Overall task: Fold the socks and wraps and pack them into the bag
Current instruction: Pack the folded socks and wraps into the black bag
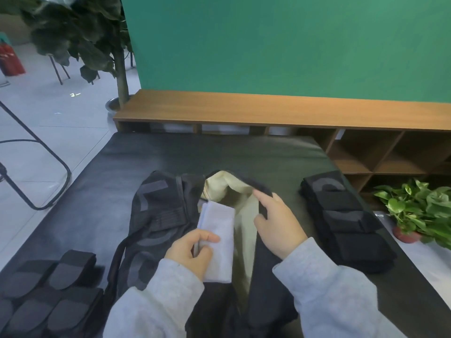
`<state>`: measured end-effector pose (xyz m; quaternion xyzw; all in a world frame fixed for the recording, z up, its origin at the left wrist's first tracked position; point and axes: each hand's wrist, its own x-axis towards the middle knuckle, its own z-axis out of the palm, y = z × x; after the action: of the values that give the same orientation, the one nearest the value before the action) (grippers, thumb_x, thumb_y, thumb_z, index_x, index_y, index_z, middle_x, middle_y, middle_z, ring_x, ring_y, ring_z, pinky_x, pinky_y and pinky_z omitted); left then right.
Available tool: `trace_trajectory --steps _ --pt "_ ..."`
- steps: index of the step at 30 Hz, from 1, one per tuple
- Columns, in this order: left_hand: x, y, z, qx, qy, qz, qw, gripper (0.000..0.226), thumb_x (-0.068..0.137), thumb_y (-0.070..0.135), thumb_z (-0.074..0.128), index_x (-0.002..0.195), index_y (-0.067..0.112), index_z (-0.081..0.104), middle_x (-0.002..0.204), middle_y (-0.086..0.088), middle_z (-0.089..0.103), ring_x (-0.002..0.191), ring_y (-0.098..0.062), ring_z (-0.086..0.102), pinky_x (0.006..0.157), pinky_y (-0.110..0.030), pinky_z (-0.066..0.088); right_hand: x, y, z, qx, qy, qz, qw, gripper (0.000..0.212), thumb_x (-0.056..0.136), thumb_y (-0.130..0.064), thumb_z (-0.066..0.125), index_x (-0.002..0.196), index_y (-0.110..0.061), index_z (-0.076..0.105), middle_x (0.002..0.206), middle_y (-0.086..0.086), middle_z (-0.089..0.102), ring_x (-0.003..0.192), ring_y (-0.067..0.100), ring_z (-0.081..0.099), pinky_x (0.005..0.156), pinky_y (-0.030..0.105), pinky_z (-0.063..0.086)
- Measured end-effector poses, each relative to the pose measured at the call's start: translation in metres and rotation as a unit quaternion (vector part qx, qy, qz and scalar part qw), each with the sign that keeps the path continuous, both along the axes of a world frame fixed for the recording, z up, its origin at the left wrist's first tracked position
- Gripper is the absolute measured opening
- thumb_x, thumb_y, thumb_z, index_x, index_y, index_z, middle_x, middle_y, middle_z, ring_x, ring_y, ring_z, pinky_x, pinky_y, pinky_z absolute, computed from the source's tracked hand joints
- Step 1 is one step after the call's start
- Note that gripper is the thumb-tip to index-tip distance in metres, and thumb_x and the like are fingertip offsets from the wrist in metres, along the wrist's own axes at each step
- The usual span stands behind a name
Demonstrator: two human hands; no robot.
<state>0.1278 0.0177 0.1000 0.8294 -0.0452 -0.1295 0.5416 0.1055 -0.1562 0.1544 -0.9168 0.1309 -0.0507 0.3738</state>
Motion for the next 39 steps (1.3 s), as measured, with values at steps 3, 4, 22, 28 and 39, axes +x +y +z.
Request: trace_trajectory --steps 3,4,22,28,39 --pt "0.004 -0.005 -0.002 0.058 -0.001 -0.026 0.998 0.025 0.089 0.012 0.051 0.086 0.034 0.064 0.082 0.001 0.048 0.065 -0.011 0.044 0.044 -0.008 0.040 0.003 -0.005 0.004 0.008 -0.028 0.000 1.000 0.058 0.093 0.003 0.037 0.145 -0.023 0.032 0.147 -0.001 0.031 0.124 0.002 0.022 0.068 -0.013 0.014" --pt "0.005 -0.008 -0.004 0.087 0.002 -0.037 0.996 0.027 0.090 0.016 0.050 0.086 0.039 0.062 0.085 0.001 0.047 0.069 -0.011 0.045 0.046 -0.009 0.040 0.003 -0.007 0.003 0.010 -0.035 0.001 0.999 0.059 0.093 0.003 0.037 0.145 -0.023 0.031 0.146 -0.002 0.033 0.121 -0.001 0.021 0.068 -0.013 0.016" --pt "0.069 -0.063 -0.016 0.189 -0.086 -0.036 0.977 0.048 0.092 0.015 0.045 0.139 0.022 0.035 0.134 -0.010 0.040 0.124 -0.029 0.034 0.102 -0.037 0.033 -0.010 -0.019 0.006 0.049 -0.050 -0.011 0.998 0.059 0.092 0.000 0.040 0.144 -0.026 0.034 0.117 -0.021 0.035 0.085 -0.010 0.040 0.070 -0.007 0.028" --pt "0.074 -0.071 -0.032 0.298 -0.100 -0.122 0.941 0.082 0.088 0.048 0.050 0.148 0.025 -0.002 0.151 -0.007 0.009 0.140 -0.030 0.006 0.114 -0.040 0.012 -0.011 -0.020 0.006 0.059 -0.047 -0.021 0.997 0.060 0.089 0.001 0.040 0.144 -0.023 0.035 0.126 -0.014 0.040 0.095 -0.004 0.043 0.072 -0.003 0.029" --pt "0.061 -0.062 -0.038 0.452 -0.319 -0.251 0.794 0.063 0.097 0.004 0.029 0.149 0.022 -0.001 0.155 0.002 -0.019 0.137 -0.017 -0.029 0.104 -0.033 -0.022 -0.014 -0.018 0.004 0.067 -0.031 -0.043 0.996 0.059 0.090 0.000 0.040 0.144 -0.025 0.035 0.118 -0.013 0.039 0.053 -0.005 0.039 0.067 0.011 0.036"
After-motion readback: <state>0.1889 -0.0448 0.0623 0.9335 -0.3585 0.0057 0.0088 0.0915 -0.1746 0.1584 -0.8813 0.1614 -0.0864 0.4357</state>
